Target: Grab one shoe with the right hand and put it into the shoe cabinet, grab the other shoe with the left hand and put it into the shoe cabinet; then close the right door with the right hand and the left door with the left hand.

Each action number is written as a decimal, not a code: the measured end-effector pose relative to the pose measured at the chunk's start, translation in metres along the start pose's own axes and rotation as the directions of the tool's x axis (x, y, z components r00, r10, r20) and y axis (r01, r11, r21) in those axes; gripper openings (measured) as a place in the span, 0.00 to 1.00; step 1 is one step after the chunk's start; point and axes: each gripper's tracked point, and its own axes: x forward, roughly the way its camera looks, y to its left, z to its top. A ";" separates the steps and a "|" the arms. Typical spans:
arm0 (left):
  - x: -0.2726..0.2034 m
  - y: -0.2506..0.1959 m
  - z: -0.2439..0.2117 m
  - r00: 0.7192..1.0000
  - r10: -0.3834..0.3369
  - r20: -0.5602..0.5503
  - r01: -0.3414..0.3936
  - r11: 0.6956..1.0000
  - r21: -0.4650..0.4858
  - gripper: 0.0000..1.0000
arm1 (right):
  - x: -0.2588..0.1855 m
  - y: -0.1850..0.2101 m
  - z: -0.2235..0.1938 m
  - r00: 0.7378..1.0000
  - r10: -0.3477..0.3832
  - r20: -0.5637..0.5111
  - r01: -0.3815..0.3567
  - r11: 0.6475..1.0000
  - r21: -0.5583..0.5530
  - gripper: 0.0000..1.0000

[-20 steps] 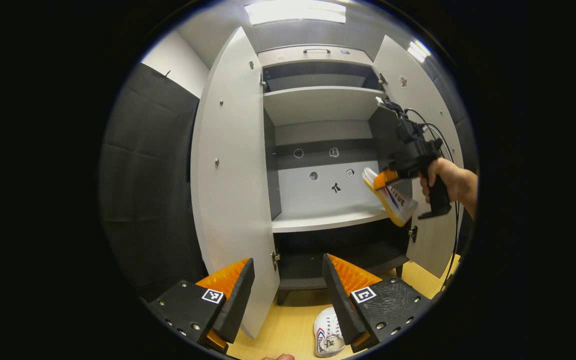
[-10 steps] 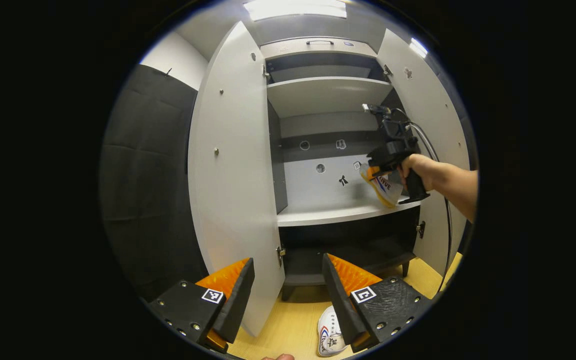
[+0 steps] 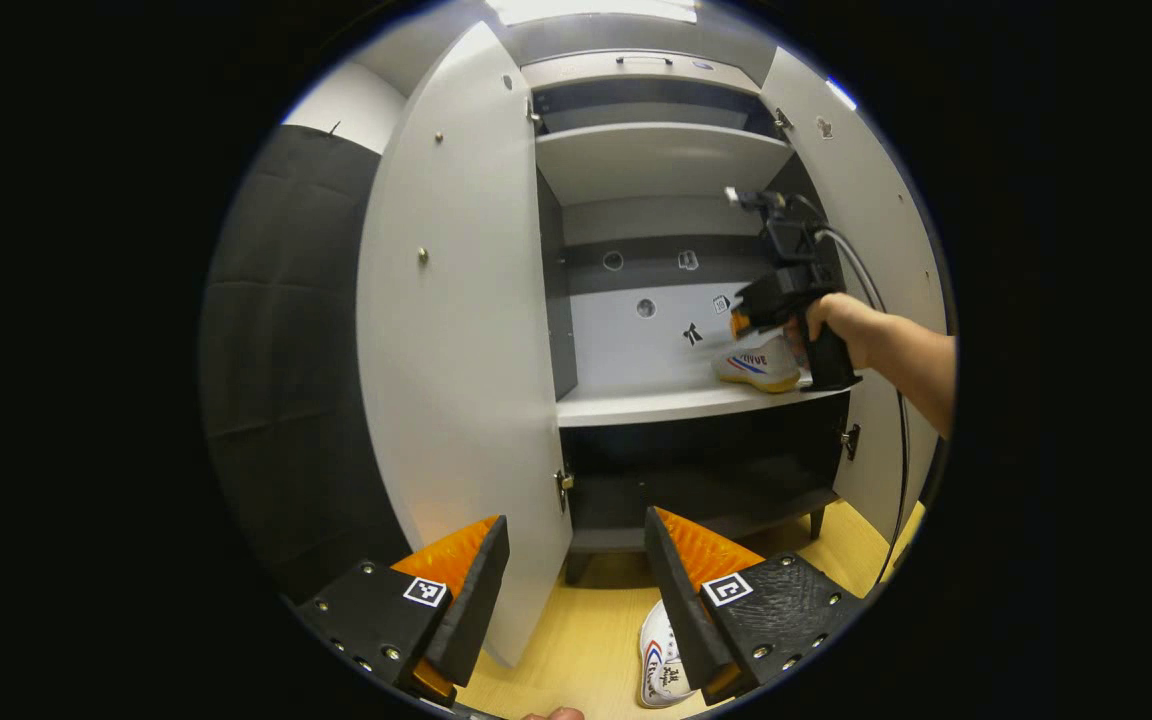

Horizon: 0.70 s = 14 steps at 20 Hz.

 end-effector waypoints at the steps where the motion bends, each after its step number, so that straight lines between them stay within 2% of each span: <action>1: 0.002 -0.002 -0.003 1.000 -0.016 -0.009 0.016 1.000 -0.003 0.74 | -0.009 0.000 0.005 1.000 0.000 0.020 0.000 1.000 -0.004 0.75; 2: 0.005 -0.005 -0.005 0.999 -0.031 -0.017 0.031 1.000 -0.002 0.74 | -0.019 0.002 0.007 0.999 0.006 0.038 -0.006 1.000 -0.002 0.82; 3: 0.007 -0.007 -0.007 0.999 -0.045 -0.024 0.045 0.999 -0.002 0.74 | -0.032 0.003 0.010 0.998 0.011 0.057 -0.011 1.000 -0.004 0.96; 9: 0.024 -0.016 -0.021 0.989 -0.128 -0.069 0.122 0.989 -0.083 0.74 | -0.104 0.002 0.009 0.990 0.014 0.144 -0.007 0.999 -0.052 0.98; 14: 0.037 -0.022 -0.039 0.979 -0.176 -0.104 0.169 0.983 -0.076 0.74 | -0.158 0.002 -0.010 0.983 0.031 0.182 -0.026 0.999 -0.031 0.99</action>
